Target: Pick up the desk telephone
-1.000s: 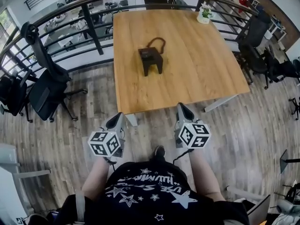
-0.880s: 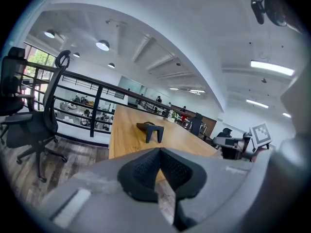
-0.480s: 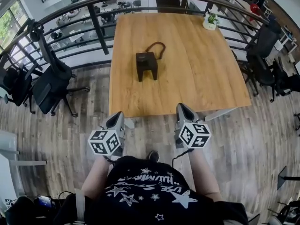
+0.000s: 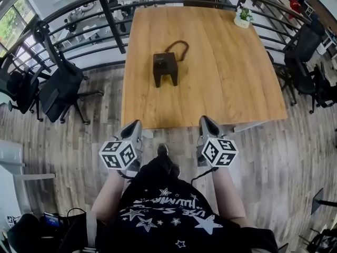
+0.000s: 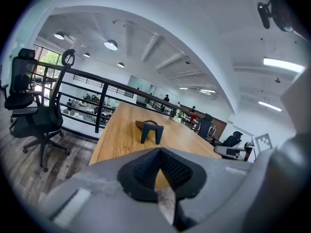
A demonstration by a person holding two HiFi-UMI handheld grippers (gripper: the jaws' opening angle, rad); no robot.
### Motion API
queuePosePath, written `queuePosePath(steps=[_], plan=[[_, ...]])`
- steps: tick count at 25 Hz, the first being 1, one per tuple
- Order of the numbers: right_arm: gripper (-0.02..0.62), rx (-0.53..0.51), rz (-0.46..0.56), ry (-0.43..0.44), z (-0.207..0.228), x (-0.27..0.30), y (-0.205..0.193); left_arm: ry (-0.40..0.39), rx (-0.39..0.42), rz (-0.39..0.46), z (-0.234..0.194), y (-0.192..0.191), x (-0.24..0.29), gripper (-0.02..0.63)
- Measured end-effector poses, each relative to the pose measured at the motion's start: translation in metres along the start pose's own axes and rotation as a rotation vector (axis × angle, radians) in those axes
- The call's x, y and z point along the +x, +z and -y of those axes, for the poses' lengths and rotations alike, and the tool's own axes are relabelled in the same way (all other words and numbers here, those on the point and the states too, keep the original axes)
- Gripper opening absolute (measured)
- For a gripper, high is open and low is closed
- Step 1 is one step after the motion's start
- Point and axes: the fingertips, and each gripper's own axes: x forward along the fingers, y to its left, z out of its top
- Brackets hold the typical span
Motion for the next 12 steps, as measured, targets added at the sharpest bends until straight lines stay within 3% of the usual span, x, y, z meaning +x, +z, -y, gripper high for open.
queuePosePath(steps=[12], plan=[[0.000,0.004,0.011,-0.080,0.039,0.039,0.034,-0.032,-0.142,-0.033,-0.009,0.022,0.071,0.002]])
